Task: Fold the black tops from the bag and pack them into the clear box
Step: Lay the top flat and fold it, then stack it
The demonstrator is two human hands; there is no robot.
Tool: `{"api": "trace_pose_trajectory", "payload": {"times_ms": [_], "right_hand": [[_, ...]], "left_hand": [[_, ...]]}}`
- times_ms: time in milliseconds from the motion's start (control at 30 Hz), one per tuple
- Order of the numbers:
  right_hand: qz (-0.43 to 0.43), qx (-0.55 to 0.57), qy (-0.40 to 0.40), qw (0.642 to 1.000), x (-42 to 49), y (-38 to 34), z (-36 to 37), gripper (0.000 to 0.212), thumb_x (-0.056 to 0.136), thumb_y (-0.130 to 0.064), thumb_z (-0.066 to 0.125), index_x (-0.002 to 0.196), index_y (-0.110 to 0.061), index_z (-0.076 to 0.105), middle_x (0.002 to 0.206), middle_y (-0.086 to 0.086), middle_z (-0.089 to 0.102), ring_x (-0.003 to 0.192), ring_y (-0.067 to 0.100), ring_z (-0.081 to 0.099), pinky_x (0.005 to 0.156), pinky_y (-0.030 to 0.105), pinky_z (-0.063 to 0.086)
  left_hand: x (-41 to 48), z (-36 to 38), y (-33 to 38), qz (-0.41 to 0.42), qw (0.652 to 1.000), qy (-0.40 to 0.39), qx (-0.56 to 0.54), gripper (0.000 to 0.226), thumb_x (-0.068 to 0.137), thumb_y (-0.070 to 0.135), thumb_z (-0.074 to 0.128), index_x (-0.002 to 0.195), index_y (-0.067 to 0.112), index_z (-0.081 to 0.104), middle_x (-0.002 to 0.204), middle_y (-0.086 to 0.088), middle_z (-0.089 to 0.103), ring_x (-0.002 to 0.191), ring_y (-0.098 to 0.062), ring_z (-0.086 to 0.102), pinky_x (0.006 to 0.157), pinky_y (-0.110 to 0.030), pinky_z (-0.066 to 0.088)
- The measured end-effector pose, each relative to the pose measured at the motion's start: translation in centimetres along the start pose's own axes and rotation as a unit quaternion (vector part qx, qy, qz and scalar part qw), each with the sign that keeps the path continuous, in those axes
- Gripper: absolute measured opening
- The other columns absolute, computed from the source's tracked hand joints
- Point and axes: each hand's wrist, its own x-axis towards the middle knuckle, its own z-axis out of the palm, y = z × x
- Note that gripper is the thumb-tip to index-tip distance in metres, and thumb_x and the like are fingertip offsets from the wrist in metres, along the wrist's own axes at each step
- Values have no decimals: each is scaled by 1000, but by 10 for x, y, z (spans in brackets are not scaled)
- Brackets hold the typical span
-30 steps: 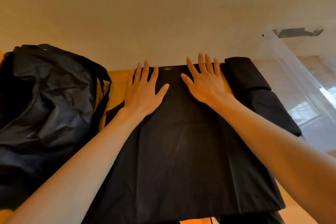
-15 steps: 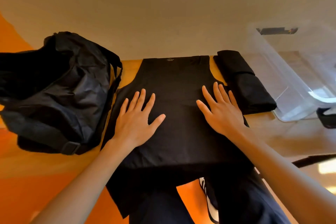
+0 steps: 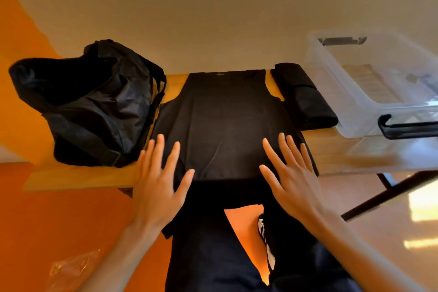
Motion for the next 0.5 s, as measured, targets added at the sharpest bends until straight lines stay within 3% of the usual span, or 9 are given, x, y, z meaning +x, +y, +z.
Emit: {"api": "trace_pose_trajectory", "payload": {"times_ms": [100, 233, 300, 400, 500], "right_hand": [[3, 13, 27, 1000, -36, 17, 8, 63, 105, -64, 12, 163, -38, 7, 171, 2, -5, 157, 18, -12, 128, 44, -4], [-33, -14, 48, 998, -59, 34, 12, 63, 106, -58, 22, 163, -33, 15, 172, 7, 1, 158, 24, -4, 128, 46, 3], [-35, -7, 83, 996, -69, 38, 12, 62, 104, -52, 35, 160, -27, 30, 170, 11, 15, 158, 28, 8, 127, 47, 14], [10, 24, 157, 987, -83, 37, 12, 52, 96, -42, 56, 141, -15, 56, 145, 11, 50, 135, 34, 46, 107, 50, 43], [100, 54, 146, 983, -83, 35, 9, 45, 91, -42, 71, 121, -11, 57, 117, 6, 56, 110, 30, 53, 91, 46, 49]], "left_hand": [[-44, -1, -5, -41, 995, 80, -46, 69, 99, 52, 40, 155, 12, 42, 169, -14, 17, 158, -32, 9, 125, -54, 15], [-85, 15, -12, -37, 994, 95, -41, 69, 96, 46, 44, 153, 8, 43, 169, -17, 15, 157, -36, 12, 122, -61, 21], [-93, 23, -14, -42, 993, 101, -40, 68, 95, 44, 47, 151, 6, 46, 167, -18, 19, 155, -38, 17, 119, -59, 25], [-98, 29, -14, -75, 986, 133, -63, 66, 93, 42, 51, 145, 2, 49, 159, -23, 32, 144, -43, 35, 109, -58, 38], [-98, 37, -14, -104, 981, 152, -66, 64, 92, 41, 57, 137, -4, 48, 143, -26, 42, 127, -47, 47, 99, -57, 46]]}}
